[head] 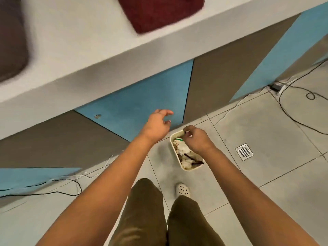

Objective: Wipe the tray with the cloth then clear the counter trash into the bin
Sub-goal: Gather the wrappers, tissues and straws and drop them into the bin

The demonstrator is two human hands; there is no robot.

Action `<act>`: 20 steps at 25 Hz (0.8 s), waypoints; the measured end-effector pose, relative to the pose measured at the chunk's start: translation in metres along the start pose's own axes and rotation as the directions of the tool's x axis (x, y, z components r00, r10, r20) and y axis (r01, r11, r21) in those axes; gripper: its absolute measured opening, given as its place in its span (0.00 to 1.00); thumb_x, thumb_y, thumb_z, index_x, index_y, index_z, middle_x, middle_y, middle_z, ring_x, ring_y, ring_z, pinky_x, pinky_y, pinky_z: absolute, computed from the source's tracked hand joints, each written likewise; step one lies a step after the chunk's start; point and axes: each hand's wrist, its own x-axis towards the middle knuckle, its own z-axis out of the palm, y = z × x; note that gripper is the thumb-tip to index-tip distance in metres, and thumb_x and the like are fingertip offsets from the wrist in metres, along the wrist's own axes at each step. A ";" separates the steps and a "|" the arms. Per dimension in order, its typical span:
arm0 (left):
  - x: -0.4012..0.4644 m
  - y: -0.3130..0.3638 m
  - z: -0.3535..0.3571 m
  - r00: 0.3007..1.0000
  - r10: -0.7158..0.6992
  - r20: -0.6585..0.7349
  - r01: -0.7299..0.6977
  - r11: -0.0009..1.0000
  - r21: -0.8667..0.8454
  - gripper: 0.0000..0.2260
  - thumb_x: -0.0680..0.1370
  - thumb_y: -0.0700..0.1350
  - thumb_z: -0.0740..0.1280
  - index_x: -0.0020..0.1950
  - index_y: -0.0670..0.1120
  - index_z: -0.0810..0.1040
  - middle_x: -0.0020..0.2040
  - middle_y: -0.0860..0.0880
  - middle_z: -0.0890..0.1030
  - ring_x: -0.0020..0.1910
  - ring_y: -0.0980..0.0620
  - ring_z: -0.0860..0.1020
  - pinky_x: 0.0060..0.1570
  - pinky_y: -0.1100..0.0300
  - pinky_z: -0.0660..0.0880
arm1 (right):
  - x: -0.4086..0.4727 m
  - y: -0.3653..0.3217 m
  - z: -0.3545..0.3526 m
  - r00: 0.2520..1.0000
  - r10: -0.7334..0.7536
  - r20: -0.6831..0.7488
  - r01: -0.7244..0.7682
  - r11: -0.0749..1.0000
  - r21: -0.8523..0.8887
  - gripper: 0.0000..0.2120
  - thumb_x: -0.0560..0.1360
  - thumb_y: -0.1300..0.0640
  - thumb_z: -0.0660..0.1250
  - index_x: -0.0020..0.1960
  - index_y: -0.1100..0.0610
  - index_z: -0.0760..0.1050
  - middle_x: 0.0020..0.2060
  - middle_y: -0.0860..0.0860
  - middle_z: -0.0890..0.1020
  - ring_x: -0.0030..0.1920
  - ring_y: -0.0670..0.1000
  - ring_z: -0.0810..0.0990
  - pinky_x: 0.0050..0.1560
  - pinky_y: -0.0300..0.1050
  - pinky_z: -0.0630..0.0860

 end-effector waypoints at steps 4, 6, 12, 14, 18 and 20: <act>-0.050 0.049 -0.054 0.993 0.076 -0.088 -0.085 0.991 -0.100 0.16 0.76 0.37 0.63 0.64 0.45 0.74 0.60 0.46 0.76 0.42 0.52 0.73 0.43 0.68 0.69 | -0.044 -0.063 -0.030 0.987 -0.159 -0.027 0.160 0.986 0.038 0.14 0.73 0.60 0.63 0.58 0.58 0.75 0.46 0.53 0.79 0.47 0.53 0.77 0.53 0.43 0.72; -0.066 0.064 -0.081 0.983 0.110 -0.143 -0.132 0.980 -0.150 0.14 0.76 0.39 0.64 0.62 0.47 0.76 0.58 0.48 0.77 0.44 0.55 0.74 0.48 0.66 0.69 | -0.057 -0.094 -0.043 0.975 -0.220 -0.038 0.222 0.974 0.037 0.13 0.73 0.59 0.64 0.58 0.57 0.75 0.44 0.50 0.78 0.44 0.49 0.76 0.46 0.38 0.69; -0.085 0.066 -0.183 0.931 0.174 -0.320 -0.240 0.954 -0.179 0.13 0.76 0.39 0.64 0.59 0.47 0.77 0.56 0.50 0.78 0.41 0.53 0.74 0.46 0.64 0.71 | -0.077 -0.205 -0.059 0.913 -0.389 -0.121 0.392 0.920 -0.005 0.11 0.75 0.59 0.64 0.56 0.55 0.76 0.46 0.51 0.77 0.41 0.49 0.76 0.36 0.37 0.69; -0.088 0.051 -0.218 0.917 0.181 -0.355 -0.254 0.952 -0.172 0.12 0.76 0.41 0.64 0.58 0.48 0.77 0.54 0.51 0.78 0.40 0.53 0.75 0.42 0.65 0.70 | -0.079 -0.243 -0.054 0.896 -0.420 -0.145 0.425 0.905 0.000 0.10 0.75 0.59 0.63 0.55 0.54 0.76 0.47 0.51 0.78 0.42 0.51 0.77 0.38 0.40 0.71; -0.090 0.012 -0.292 0.901 0.161 -0.403 -0.255 0.948 -0.192 0.10 0.77 0.41 0.63 0.58 0.48 0.77 0.49 0.55 0.76 0.35 0.57 0.74 0.29 0.76 0.69 | -0.079 -0.312 -0.030 0.876 -0.450 -0.172 0.460 0.888 0.020 0.11 0.74 0.60 0.63 0.56 0.56 0.76 0.46 0.50 0.78 0.42 0.53 0.78 0.41 0.43 0.73; -0.086 -0.003 -0.323 0.886 0.168 -0.433 -0.277 0.939 -0.202 0.11 0.77 0.40 0.63 0.58 0.45 0.78 0.47 0.54 0.76 0.37 0.58 0.74 0.32 0.79 0.68 | -0.074 -0.334 -0.020 0.876 -0.441 -0.196 0.456 0.889 0.037 0.11 0.74 0.59 0.63 0.55 0.55 0.76 0.46 0.49 0.77 0.42 0.52 0.78 0.38 0.40 0.72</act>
